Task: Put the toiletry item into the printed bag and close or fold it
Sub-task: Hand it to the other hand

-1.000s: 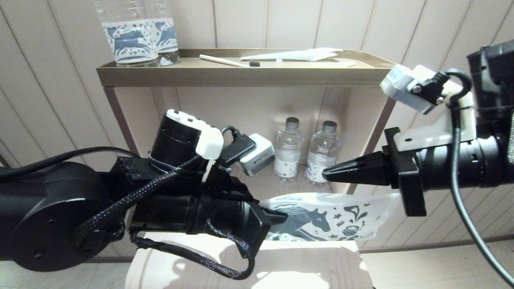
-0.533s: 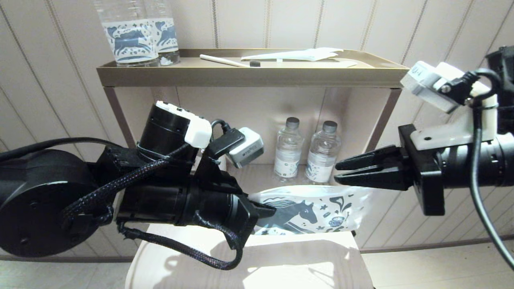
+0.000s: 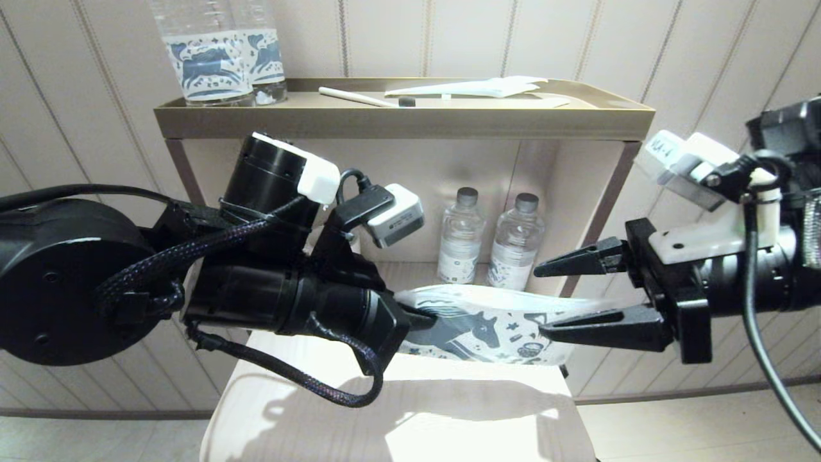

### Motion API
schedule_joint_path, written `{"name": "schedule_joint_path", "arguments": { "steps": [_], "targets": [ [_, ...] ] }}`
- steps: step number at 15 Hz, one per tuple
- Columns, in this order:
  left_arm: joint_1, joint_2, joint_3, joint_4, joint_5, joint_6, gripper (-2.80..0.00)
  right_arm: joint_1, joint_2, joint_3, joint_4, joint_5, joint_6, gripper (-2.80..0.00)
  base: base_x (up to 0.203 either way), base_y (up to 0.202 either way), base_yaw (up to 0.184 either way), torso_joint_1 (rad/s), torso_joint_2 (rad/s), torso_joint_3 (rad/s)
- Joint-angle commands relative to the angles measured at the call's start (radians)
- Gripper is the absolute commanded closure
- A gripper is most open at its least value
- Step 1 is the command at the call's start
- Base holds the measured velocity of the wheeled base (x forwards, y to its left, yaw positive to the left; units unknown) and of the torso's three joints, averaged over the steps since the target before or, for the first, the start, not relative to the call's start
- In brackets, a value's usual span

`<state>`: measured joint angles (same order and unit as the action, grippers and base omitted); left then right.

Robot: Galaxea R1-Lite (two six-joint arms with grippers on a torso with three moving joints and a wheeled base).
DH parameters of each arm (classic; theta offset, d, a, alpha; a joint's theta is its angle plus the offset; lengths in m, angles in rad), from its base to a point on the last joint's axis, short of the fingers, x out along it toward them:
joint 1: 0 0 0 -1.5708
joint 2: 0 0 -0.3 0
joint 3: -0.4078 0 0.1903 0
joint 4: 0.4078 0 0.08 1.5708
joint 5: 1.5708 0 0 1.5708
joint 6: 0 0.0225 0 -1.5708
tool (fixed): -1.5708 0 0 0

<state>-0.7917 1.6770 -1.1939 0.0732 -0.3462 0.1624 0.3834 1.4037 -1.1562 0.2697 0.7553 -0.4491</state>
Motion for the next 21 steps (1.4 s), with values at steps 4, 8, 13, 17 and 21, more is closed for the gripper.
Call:
{"name": "schedule_joint_path", "arguments": {
  "steps": [4,8,13,17,21],
  "targets": [
    [0.000,0.004,-0.024,0.031,-0.004,0.031,0.00,-0.012,0.083,0.009,-0.012,0.010,-0.022,-2.80,0.000,0.000,0.000,0.000,0.00,0.000],
    [0.000,0.001,-0.036,0.031,-0.039,0.031,0.00,-0.008,0.093,0.016,-0.012,0.013,-0.028,-2.80,0.000,0.000,0.000,0.000,0.00,0.000],
    [0.000,0.009,-0.036,0.031,-0.039,0.031,0.00,-0.011,0.112,0.030,-0.053,0.015,-0.025,0.00,0.000,0.000,0.000,0.000,0.00,0.000],
    [0.000,0.010,-0.036,0.031,-0.039,0.031,0.00,-0.011,0.109,0.035,-0.056,0.013,-0.028,0.00,0.000,0.000,0.000,0.000,0.00,0.000],
    [0.000,0.026,-0.024,0.008,-0.065,0.028,0.00,-0.006,0.109,0.035,-0.057,0.013,-0.025,0.00,0.000,0.000,0.000,0.000,0.00,0.000]
  ]
}}
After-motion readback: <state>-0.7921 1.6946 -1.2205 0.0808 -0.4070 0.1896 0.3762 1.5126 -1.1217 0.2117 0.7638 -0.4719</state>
